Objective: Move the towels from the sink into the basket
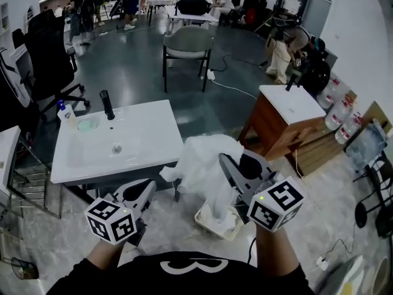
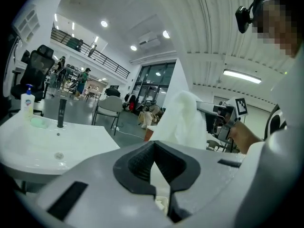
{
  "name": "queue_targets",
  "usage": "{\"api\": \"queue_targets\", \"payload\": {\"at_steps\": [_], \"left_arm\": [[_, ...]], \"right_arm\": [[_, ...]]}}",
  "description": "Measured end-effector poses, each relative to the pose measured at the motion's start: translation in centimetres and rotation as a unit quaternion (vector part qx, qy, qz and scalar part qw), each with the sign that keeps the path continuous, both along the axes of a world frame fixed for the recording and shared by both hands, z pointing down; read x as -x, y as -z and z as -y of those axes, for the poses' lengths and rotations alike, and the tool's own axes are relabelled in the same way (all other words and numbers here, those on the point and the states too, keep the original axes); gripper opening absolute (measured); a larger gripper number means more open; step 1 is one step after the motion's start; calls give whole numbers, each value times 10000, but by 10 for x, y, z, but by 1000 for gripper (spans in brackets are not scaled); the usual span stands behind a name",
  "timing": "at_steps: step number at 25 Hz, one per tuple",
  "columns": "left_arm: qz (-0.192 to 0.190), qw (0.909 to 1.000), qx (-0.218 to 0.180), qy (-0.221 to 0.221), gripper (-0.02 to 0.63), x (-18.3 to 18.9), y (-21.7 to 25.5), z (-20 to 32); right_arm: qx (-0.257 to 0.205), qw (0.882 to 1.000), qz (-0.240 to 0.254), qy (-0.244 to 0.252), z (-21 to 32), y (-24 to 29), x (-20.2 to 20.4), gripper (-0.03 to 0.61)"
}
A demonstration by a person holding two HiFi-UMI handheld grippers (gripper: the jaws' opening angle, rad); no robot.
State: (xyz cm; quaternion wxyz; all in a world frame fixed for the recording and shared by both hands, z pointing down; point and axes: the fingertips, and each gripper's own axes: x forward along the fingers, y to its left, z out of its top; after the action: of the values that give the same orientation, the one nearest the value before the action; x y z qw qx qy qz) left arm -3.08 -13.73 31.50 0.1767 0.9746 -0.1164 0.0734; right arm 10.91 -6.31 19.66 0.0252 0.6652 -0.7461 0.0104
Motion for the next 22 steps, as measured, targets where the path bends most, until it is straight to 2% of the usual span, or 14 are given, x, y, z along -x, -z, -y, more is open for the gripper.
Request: {"api": "queue_targets", "payload": {"at_steps": [9,16,22], "left_arm": [[97,9970,51,-768,5,-92,-19,-58],[380,9893,144,-1404,5,-142,-41,-86],[733,9815,373,-1730,5,-177,-84,-92]], "right_arm": [[544,9955,-83,-766,-75,-54,-80,64],[1063,9829,349,-1465,-115,-114,-134,64],[1667,9681,756,-1711,-123,-191,-168,64]]}}
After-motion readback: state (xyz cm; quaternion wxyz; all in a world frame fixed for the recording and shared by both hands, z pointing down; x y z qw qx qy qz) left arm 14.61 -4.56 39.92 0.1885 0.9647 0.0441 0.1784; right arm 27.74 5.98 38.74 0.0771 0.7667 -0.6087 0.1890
